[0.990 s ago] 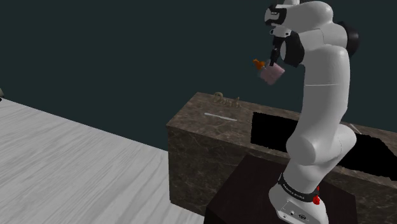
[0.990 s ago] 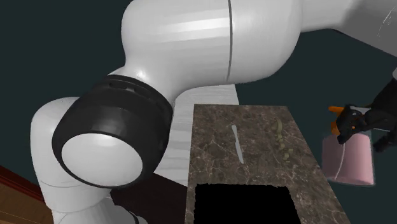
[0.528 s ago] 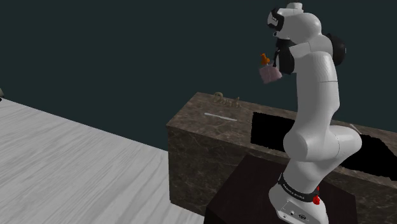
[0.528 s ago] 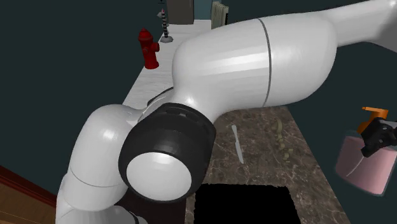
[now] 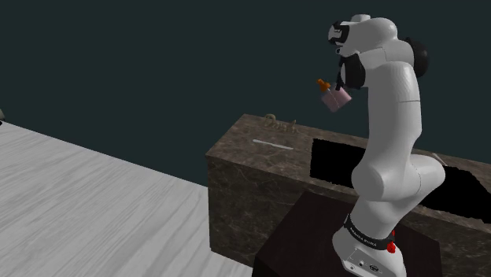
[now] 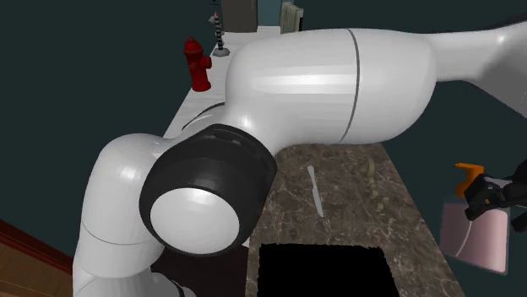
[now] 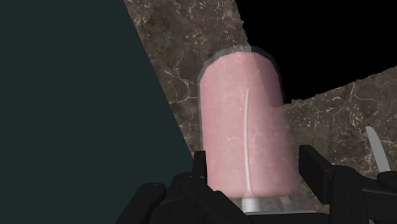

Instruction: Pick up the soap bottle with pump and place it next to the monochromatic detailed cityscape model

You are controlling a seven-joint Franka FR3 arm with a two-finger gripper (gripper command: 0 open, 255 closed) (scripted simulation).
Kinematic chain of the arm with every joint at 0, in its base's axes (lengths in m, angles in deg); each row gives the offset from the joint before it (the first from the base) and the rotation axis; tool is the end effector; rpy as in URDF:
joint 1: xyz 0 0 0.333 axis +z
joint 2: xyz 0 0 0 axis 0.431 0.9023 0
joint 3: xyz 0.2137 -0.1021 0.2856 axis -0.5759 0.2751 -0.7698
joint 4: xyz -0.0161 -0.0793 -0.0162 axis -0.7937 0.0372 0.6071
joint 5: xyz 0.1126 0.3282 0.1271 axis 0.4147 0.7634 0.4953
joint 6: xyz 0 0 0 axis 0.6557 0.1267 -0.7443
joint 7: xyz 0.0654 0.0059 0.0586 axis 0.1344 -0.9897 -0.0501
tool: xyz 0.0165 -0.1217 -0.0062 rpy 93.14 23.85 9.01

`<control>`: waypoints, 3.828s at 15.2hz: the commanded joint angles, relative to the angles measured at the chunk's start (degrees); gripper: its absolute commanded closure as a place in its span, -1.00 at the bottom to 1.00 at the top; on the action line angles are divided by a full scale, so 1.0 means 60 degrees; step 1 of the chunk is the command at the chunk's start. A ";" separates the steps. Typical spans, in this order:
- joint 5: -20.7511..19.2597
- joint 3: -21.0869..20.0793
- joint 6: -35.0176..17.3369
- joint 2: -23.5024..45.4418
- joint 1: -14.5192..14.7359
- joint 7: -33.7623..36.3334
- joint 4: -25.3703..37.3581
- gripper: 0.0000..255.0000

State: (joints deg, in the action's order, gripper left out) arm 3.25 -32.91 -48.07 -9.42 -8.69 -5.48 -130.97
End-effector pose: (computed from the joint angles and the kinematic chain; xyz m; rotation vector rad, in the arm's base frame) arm 0.3551 -0.5928 0.5828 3.1028 0.0551 0.0025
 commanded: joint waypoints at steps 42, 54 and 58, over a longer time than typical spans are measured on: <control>0.0631 -0.0432 -0.4745 0.0655 0.0578 -0.0610 -0.4330 1.00; 0.0434 -0.0291 -0.4277 0.0365 0.0660 -0.0493 -0.4116 -1.00; 0.0270 -0.0186 -0.3840 0.0133 0.0710 -0.0391 -0.3873 -1.00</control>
State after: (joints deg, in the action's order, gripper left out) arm 4.97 -34.05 -71.47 -8.56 -4.50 -8.00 -154.49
